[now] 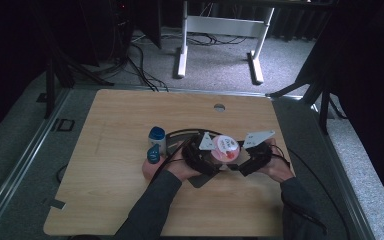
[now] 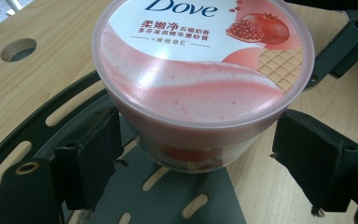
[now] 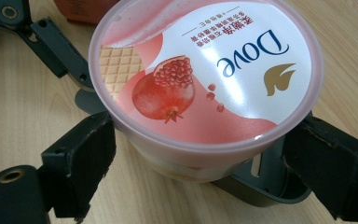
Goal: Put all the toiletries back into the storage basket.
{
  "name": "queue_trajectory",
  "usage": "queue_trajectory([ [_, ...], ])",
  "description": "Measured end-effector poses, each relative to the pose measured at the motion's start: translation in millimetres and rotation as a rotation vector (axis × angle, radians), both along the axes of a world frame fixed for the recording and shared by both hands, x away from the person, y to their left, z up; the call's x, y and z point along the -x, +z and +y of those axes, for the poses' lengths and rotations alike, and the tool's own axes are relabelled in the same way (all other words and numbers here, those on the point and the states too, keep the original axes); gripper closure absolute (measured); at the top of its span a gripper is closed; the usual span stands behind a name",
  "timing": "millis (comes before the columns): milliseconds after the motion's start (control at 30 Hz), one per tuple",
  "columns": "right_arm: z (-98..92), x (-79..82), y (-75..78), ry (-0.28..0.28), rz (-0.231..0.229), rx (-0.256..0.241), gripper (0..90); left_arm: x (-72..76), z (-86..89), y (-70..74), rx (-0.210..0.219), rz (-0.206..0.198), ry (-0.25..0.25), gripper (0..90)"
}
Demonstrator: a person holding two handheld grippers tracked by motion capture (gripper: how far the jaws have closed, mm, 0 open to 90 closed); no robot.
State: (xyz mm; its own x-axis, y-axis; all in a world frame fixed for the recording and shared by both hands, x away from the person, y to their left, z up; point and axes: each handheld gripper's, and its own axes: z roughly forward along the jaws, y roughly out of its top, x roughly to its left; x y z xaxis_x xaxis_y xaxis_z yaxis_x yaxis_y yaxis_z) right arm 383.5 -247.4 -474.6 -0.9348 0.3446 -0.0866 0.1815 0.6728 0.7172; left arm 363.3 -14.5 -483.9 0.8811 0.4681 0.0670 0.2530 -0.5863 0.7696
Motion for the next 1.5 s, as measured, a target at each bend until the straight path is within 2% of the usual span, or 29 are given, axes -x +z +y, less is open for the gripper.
queue_trajectory([
  [633, 6.2, -19.9, -6.3, -0.019, 0.027, 0.008, 10.2, -14.2, 1.8, -7.1, 0.004, 0.003, 0.049, 16.4],
  [1133, 5.1, -30.0, -11.5, -0.051, 0.044, -0.002, 10.4, -24.6, -2.0, -11.1, 0.006, 0.010, 0.069, 16.4],
  [1500, 4.3, -35.6, -16.7, -0.068, 0.052, 0.016, 11.4, -30.8, -5.5, -18.8, 0.002, 0.018, 0.081, 16.5],
])
